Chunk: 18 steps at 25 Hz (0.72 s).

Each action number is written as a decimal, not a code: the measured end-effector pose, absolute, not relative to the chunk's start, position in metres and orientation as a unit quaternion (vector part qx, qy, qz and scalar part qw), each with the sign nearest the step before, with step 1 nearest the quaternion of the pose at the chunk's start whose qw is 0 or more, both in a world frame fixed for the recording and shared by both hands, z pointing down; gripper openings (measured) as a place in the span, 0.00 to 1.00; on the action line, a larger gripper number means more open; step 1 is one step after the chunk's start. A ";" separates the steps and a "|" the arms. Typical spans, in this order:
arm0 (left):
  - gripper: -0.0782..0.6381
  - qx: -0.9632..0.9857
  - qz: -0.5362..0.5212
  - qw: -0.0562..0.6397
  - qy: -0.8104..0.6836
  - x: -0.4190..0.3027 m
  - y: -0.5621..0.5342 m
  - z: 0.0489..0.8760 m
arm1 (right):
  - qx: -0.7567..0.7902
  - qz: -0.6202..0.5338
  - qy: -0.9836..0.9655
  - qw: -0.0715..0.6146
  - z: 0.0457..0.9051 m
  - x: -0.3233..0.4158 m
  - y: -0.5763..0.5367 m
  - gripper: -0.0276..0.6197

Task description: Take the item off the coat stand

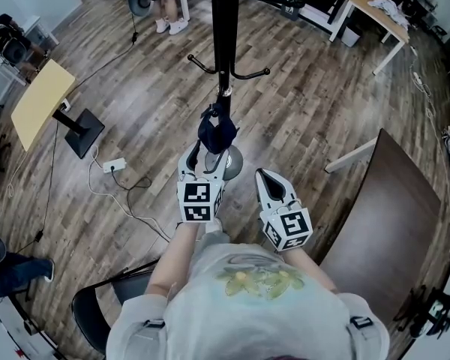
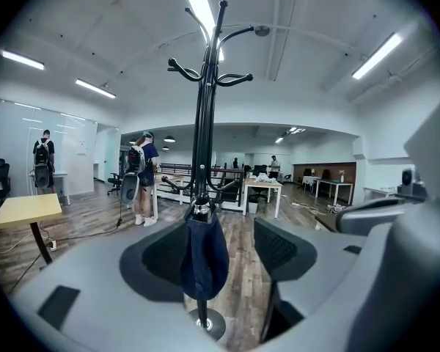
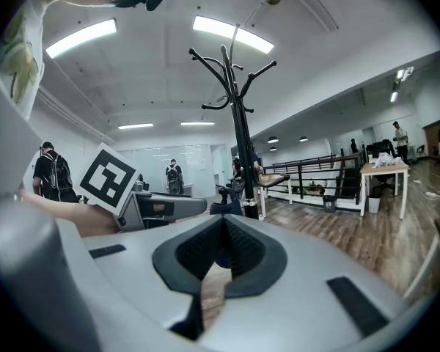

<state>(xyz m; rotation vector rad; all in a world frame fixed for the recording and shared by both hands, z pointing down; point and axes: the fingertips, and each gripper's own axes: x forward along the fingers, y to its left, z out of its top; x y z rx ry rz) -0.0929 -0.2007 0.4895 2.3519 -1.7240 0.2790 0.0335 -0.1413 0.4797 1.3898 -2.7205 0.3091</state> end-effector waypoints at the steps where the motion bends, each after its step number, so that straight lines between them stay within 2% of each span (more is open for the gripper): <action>1: 0.51 0.799 0.096 0.107 -0.584 -0.093 -0.203 0.491 | 0.453 0.101 -0.885 0.036 0.480 0.033 -0.142 0.05; 18: 0.52 0.793 0.123 0.128 -0.583 -0.097 -0.243 0.521 | 0.456 0.114 -0.881 0.050 0.492 0.029 -0.153 0.05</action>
